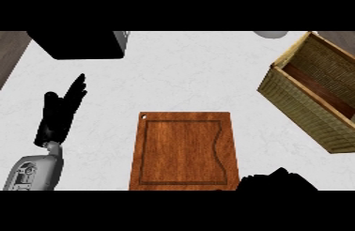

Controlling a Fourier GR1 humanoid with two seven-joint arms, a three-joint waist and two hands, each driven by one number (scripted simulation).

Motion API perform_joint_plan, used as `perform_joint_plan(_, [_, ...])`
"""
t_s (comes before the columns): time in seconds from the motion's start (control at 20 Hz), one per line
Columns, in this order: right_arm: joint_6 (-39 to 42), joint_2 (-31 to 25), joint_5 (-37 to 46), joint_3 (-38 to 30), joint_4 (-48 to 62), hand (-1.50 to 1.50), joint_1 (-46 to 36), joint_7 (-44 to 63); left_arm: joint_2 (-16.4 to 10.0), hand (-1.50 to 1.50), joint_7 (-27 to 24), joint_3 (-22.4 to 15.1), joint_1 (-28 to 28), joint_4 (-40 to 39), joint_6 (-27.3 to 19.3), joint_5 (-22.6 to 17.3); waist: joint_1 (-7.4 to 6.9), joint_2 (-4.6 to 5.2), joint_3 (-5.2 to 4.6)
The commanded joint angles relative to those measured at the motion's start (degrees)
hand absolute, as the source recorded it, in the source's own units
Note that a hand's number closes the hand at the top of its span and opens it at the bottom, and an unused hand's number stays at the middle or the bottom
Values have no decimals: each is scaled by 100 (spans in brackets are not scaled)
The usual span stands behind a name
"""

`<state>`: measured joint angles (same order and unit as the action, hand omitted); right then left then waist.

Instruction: Pick the can from the cutting board and place it in the basket

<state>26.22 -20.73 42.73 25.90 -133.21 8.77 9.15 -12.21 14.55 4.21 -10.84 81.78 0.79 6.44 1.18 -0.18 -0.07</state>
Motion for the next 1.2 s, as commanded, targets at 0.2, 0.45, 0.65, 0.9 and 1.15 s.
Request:
perform_joint_plan(0.2, [513, 1212, -1328, -678, -1474, 150, -258, 1116, 104, 0, -152, -60, 78, -92, -94, 98, -14, 8, -20])
perform_joint_plan(0.45, [911, 1764, -1414, -1160, -1363, 150, -1075, 1731, 75, 0, -26, 13, -91, -143, -121, 76, -2, 4, -22])
perform_joint_plan(0.65, [1081, 2059, -1516, -1510, -1123, 150, -1801, 2291, 19, 0, -58, -29, 1, -82, 38, 28, -31, -27, -22])
perform_joint_plan(0.9, [1338, 2072, -1588, -2379, -713, 150, -3091, 2935, -93, 0, 40, 30, -105, -7, 97, -2, -41, -38, -13])
perform_joint_plan(1.15, [2256, 1036, -1543, -3485, -67, 150, -4483, 3331, -31, 0, 79, 38, 91, -13, 90, -37, -22, -53, -11])
